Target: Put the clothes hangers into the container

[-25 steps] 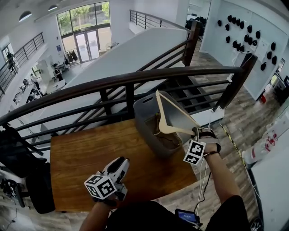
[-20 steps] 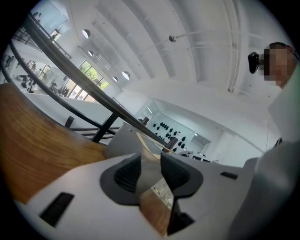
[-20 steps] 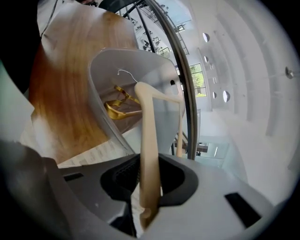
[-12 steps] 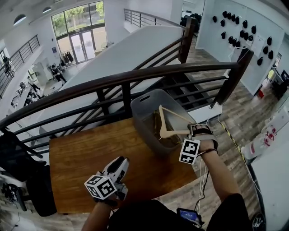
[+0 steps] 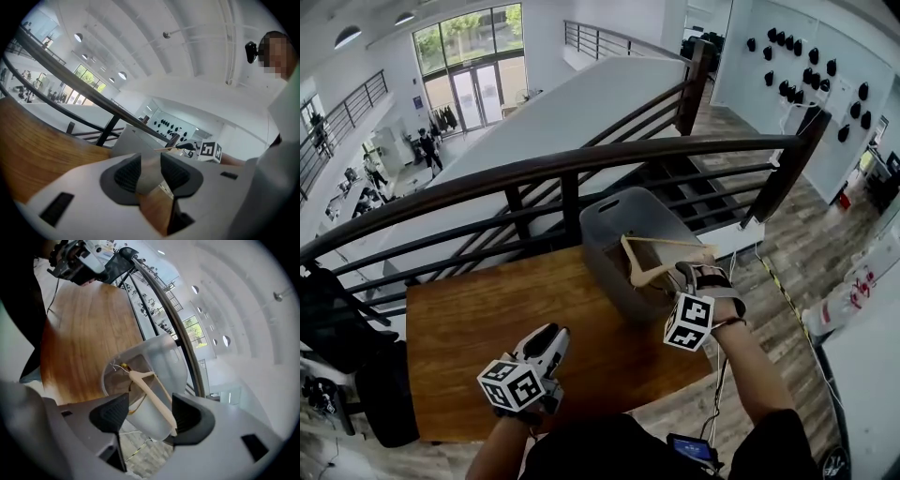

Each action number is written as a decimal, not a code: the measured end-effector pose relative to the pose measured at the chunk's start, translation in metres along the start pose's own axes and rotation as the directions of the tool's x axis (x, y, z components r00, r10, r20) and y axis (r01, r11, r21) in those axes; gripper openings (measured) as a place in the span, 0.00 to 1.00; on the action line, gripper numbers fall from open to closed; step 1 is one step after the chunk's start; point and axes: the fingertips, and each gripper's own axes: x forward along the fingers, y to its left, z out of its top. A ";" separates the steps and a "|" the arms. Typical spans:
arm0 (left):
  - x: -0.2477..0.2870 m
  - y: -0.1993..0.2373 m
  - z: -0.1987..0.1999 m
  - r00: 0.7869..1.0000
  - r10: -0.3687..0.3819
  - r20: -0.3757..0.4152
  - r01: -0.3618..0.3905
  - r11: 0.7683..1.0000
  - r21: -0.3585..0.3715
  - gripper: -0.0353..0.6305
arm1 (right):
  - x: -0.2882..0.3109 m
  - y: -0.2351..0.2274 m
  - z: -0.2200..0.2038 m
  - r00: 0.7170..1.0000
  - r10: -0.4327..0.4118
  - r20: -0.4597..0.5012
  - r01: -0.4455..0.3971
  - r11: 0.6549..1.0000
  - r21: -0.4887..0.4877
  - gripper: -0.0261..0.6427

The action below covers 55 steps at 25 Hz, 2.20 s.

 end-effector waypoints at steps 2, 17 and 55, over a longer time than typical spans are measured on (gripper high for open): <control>0.000 0.004 0.002 1.000 0.008 -0.002 -0.008 1.000 0.016 0.26 | -0.005 -0.001 0.006 0.999 -0.012 0.035 0.011 0.999 0.035 0.47; -0.010 0.007 0.051 0.998 0.041 0.048 -0.051 0.972 0.228 0.24 | -0.079 -0.014 0.097 0.830 -0.234 0.507 -0.181 0.746 0.641 0.03; -0.097 0.045 0.082 0.939 0.193 0.285 -0.278 0.913 0.297 0.12 | -0.106 0.020 0.172 0.524 -0.369 0.768 -0.630 0.439 0.641 0.03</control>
